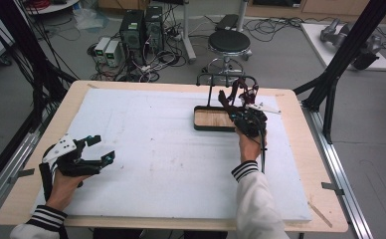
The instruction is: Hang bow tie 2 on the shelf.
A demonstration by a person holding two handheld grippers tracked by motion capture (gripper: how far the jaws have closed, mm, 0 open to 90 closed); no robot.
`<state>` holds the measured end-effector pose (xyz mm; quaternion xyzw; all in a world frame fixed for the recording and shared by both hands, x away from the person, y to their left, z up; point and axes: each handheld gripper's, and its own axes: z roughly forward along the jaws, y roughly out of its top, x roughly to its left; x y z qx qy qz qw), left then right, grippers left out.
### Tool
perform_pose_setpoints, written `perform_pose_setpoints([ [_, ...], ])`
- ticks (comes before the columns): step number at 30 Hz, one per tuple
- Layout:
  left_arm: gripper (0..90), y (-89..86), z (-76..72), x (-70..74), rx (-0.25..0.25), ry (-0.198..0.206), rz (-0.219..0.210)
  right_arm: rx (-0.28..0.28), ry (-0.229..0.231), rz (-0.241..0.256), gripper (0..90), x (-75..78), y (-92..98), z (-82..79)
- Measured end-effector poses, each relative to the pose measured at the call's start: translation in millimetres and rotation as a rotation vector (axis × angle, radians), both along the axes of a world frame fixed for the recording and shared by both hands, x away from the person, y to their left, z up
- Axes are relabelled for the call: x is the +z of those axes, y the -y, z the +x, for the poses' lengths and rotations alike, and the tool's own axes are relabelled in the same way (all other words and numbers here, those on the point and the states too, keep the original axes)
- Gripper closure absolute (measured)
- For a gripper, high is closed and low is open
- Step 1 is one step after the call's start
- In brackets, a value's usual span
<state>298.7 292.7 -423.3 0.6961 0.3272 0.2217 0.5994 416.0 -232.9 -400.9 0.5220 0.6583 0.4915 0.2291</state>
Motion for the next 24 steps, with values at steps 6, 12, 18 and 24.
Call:
perform_pose_setpoints([
  [6,13.7,-1.8,-1.7,0.0,0.010,0.008,-0.009,0.023,0.017,-0.019,54.0,2.8,-1.3,-1.9],
  [12,13.7,0.1,-3.4,1.2,0.008,0.029,-0.002,0.010,0.030,-0.066,12.0,9.1,-3.3,-7.8],
  [18,13.7,1.5,-5.7,-0.8,0.016,0.063,-0.023,0.037,0.094,-0.087,11.6,23.2,-1.5,-26.6],
  [24,13.7,-2.0,-9.6,-2.7,0.031,0.086,-0.028,0.065,0.168,-0.090,11.3,31.2,3.2,-48.3],
])
